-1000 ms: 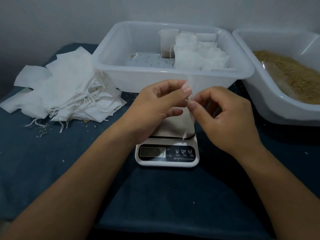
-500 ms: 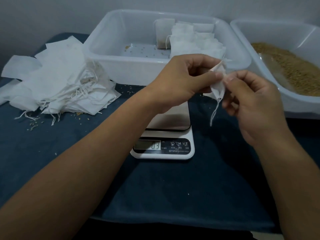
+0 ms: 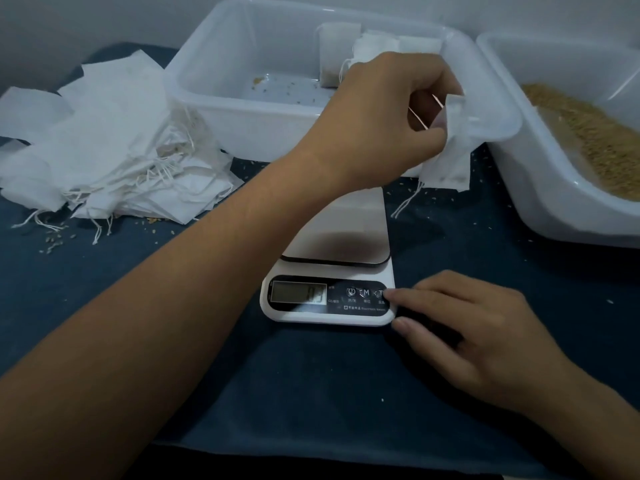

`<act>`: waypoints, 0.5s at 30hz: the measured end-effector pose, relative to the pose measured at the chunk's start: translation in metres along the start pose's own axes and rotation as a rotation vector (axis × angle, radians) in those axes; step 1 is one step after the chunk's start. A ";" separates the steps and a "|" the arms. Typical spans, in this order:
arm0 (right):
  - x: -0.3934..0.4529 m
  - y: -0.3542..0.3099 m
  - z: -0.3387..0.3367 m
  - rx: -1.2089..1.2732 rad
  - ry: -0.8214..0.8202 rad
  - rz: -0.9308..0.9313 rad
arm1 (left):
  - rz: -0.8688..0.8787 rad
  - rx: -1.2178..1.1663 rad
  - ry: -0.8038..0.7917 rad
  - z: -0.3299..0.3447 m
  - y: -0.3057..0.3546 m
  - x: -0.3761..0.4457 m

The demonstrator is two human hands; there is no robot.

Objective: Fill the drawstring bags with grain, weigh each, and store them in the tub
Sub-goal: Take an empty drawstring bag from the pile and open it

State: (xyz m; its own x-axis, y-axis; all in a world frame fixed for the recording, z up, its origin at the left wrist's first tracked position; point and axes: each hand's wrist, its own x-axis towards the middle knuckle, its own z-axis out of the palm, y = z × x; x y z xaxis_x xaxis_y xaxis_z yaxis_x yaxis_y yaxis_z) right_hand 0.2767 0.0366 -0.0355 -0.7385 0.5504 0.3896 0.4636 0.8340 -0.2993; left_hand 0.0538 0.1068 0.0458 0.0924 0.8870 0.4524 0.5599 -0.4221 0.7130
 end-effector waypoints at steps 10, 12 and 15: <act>0.003 -0.001 0.005 -0.103 -0.010 -0.061 | -0.079 -0.067 -0.017 -0.011 0.000 -0.002; 0.004 -0.001 0.004 -0.140 -0.022 -0.086 | -0.087 -0.063 -0.025 -0.013 0.002 -0.002; 0.005 -0.003 -0.001 -0.146 -0.059 -0.100 | -0.091 -0.054 -0.033 -0.014 0.003 -0.003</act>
State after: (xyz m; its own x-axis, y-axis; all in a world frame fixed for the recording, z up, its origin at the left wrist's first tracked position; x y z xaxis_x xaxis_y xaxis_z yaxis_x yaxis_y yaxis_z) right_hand 0.2722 0.0372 -0.0324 -0.8102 0.4643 0.3579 0.4493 0.8839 -0.1297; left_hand 0.0441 0.1007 0.0541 0.0704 0.9275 0.3671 0.5219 -0.3478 0.7789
